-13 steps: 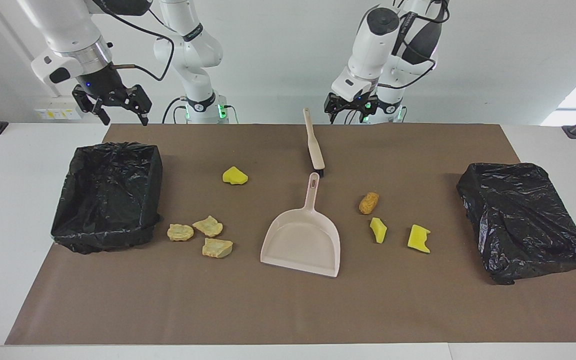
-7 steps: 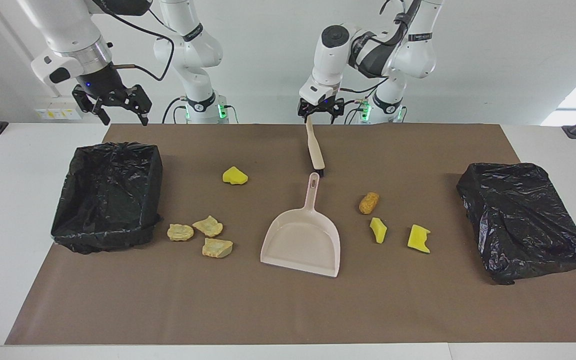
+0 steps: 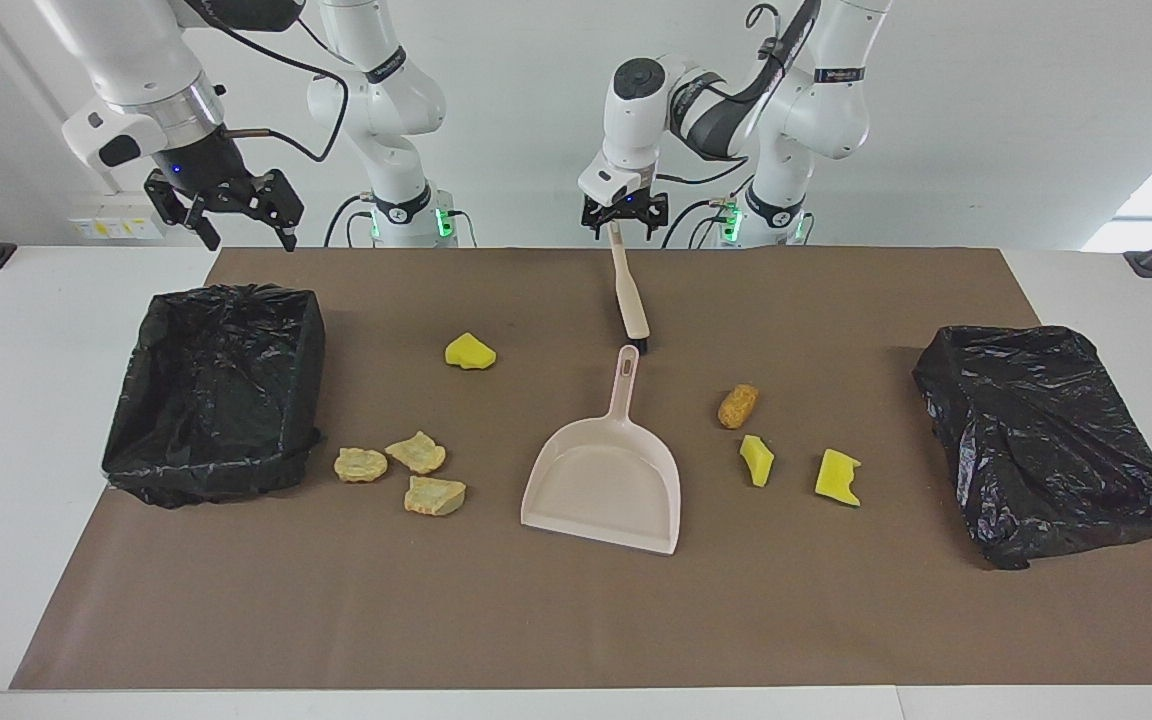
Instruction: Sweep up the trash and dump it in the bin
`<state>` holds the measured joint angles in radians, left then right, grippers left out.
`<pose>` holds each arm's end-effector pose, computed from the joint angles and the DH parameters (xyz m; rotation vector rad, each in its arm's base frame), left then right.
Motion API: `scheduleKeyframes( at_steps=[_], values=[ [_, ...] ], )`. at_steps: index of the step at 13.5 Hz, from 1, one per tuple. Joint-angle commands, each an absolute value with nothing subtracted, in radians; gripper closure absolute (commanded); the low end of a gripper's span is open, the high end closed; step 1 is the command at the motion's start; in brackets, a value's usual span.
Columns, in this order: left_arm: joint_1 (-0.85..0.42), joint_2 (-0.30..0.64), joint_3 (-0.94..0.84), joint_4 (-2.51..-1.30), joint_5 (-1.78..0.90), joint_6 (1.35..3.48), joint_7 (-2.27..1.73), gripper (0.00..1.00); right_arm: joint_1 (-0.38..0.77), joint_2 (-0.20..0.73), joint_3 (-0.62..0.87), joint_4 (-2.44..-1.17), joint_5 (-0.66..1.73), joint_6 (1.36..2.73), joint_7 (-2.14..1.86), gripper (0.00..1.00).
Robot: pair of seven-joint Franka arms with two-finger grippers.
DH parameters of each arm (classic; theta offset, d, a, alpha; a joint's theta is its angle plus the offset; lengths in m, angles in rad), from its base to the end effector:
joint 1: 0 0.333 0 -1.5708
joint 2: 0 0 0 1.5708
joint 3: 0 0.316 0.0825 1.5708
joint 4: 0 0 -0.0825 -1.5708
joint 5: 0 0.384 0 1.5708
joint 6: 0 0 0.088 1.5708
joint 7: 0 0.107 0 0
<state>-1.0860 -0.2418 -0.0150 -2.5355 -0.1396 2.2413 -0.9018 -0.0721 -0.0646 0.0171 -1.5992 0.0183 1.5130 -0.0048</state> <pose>0.1909 -0.3847 0.3561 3.1199 -0.1702 -0.1802 0.5277 -0.0267 0.6411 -3.1226 0.0771 0.0329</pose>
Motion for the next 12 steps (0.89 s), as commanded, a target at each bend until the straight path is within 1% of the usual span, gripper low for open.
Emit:
scheduleKeyframes(
  at_steps=[1,3,6,7,9,10,11,12],
  values=[
    [-1.074,-0.235,-0.002,-2.556,-0.147,2.299,-0.888,0.00,-0.083,-0.087,0.023,-1.626,0.020,1.523,-0.031,0.00],
    [-1.075,-0.210,-0.002,-2.556,-0.147,2.301,-0.885,0.00,-0.083,-0.087,0.023,-1.628,0.020,1.522,-0.031,0.00],
    [-1.072,-0.207,0.002,-2.554,-0.146,2.295,-0.874,0.00,-0.083,-0.089,0.023,-1.628,0.020,1.520,-0.031,0.00],
    [-1.072,-0.207,0.002,-2.551,-0.146,2.287,-0.864,0.30,-0.083,-0.089,0.023,-1.628,0.020,1.520,-0.032,0.00],
    [-1.071,-0.207,0.002,-2.549,-0.147,2.283,-0.847,0.52,-0.083,-0.089,0.023,-1.628,0.020,1.520,-0.032,0.00],
    [-1.063,-0.206,0.002,-2.546,-0.146,2.276,-0.845,0.71,-0.083,-0.089,0.023,-1.628,0.020,1.520,-0.032,0.00],
    [-1.048,-0.204,0.002,-2.545,-0.146,2.263,-0.832,0.94,-0.083,-0.089,0.023,-1.628,0.020,1.520,-0.032,0.00],
    [-1.037,-0.204,0.002,-2.542,-0.146,2.232,-0.796,1.00,-0.083,-0.089,0.023,-1.626,0.020,1.520,-0.031,0.00]
  ],
)
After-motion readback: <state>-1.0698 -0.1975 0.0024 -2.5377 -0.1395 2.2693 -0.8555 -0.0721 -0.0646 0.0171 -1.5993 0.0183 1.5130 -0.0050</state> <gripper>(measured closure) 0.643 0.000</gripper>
